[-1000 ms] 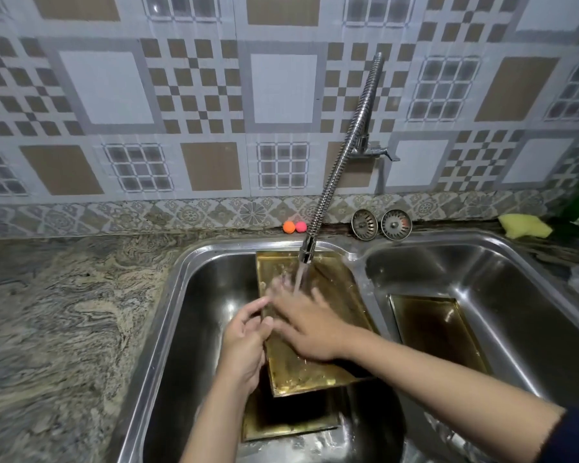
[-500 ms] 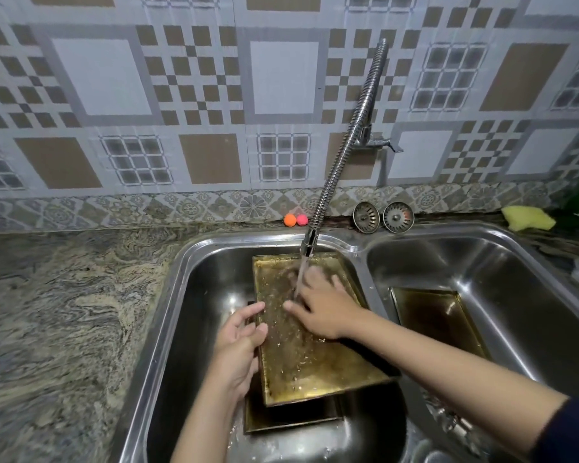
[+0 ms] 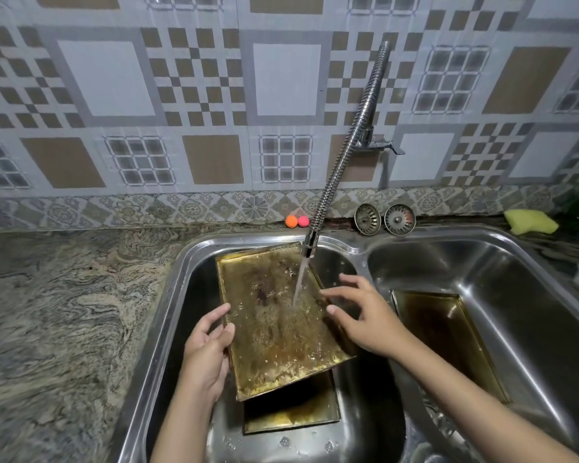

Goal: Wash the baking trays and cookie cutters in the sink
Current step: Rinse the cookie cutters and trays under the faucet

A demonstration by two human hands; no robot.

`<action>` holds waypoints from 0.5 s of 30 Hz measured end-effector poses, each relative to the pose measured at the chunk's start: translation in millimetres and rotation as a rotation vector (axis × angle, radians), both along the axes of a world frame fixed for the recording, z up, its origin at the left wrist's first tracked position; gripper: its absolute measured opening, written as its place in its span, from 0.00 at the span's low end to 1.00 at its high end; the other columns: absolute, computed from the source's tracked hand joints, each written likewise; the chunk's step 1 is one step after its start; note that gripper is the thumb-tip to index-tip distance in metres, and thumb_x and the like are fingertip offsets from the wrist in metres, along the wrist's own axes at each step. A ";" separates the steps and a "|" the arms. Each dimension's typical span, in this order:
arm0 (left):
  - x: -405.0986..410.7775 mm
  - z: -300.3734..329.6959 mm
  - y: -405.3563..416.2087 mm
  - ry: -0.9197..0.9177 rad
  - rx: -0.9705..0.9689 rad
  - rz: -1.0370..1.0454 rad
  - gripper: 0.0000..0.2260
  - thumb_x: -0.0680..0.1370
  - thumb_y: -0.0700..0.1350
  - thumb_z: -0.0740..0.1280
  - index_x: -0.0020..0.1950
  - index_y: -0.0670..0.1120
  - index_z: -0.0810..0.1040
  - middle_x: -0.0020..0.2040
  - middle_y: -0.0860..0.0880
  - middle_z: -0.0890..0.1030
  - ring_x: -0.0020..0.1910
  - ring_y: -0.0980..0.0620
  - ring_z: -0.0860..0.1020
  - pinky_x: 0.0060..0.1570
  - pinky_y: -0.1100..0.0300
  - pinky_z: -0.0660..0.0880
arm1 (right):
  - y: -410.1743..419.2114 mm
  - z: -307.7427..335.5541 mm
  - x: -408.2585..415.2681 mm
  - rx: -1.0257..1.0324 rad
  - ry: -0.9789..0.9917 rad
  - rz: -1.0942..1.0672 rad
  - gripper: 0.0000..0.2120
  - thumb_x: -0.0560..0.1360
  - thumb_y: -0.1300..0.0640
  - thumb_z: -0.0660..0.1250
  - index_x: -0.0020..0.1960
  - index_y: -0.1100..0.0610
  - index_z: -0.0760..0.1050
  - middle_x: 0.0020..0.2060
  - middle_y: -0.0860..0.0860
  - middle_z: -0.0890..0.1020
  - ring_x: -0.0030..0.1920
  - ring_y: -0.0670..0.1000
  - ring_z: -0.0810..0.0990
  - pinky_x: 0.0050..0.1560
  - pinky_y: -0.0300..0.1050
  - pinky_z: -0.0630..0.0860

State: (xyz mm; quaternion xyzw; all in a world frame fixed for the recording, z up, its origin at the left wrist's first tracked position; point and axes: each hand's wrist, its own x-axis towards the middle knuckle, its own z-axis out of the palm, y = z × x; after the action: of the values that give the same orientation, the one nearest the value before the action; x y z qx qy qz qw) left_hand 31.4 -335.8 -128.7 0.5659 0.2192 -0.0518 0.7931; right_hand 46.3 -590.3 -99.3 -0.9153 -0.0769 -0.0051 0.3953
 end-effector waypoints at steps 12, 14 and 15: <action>-4.3 16.0 -24.5 0.061 0.262 -0.159 0.11 0.78 0.37 0.64 0.58 0.47 0.78 0.54 0.47 0.80 0.47 0.54 0.78 0.52 0.55 0.75 | 26.4 -16.1 -20.6 0.321 0.099 -0.097 0.17 0.76 0.64 0.65 0.53 0.42 0.79 0.52 0.44 0.83 0.54 0.39 0.80 0.63 0.39 0.73; -6.3 27.5 -31.3 -0.009 0.228 -0.227 0.11 0.78 0.38 0.64 0.58 0.48 0.78 0.53 0.47 0.80 0.47 0.55 0.78 0.42 0.60 0.74 | 30.4 -15.5 -23.0 0.223 0.097 -0.083 0.15 0.76 0.60 0.65 0.54 0.40 0.80 0.49 0.47 0.85 0.49 0.45 0.82 0.55 0.39 0.77; -6.5 32.6 -34.8 -0.025 0.184 -0.286 0.11 0.78 0.38 0.64 0.58 0.49 0.78 0.53 0.46 0.81 0.48 0.53 0.79 0.40 0.60 0.74 | 32.5 -15.0 -24.4 0.181 0.100 -0.064 0.14 0.76 0.58 0.65 0.55 0.41 0.80 0.49 0.45 0.84 0.44 0.41 0.82 0.48 0.34 0.77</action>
State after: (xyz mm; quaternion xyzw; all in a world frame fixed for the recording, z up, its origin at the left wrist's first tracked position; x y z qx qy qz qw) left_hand 24.9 -370.7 -96.1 0.6621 0.1303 -0.1369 0.7252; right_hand 21.9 -557.8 -114.3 -0.8770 -0.0271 0.0213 0.4793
